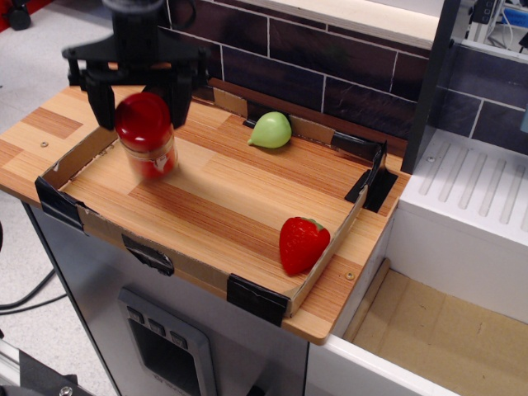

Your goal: Upright basil bottle

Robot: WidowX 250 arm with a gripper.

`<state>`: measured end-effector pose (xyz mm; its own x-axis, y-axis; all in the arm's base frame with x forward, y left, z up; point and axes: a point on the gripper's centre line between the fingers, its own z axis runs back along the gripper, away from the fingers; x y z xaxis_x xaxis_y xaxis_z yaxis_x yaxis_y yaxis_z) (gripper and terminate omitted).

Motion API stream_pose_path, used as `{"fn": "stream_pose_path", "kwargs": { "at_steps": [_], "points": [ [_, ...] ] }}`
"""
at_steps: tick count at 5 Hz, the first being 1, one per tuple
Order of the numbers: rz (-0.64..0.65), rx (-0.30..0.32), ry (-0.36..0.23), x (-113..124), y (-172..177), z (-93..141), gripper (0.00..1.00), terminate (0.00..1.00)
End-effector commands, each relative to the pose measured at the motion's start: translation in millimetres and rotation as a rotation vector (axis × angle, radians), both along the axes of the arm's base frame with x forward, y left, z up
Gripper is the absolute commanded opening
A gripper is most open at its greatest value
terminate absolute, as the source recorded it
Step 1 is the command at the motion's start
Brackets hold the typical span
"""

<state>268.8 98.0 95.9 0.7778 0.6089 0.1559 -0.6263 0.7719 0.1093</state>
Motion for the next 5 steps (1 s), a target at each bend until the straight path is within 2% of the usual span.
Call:
{"fn": "stream_pose_path", "kwargs": {
  "at_steps": [1, 2, 3, 4, 5],
  "points": [
    [0.037, 0.012, -0.136, 14, 15, 44, 0.0, 0.0],
    [0.021, 0.077, -0.162, 16, 14, 36, 1.0, 0.0],
    [-0.002, 0.116, -0.183, 19, 11, 30, 1.0, 0.0],
    [0.007, 0.138, -0.284, 22, 7, 44, 1.0, 0.0],
    [0.021, 0.11, -0.308, 25, -2, 66, 1.0, 0.0]
  ]
}}
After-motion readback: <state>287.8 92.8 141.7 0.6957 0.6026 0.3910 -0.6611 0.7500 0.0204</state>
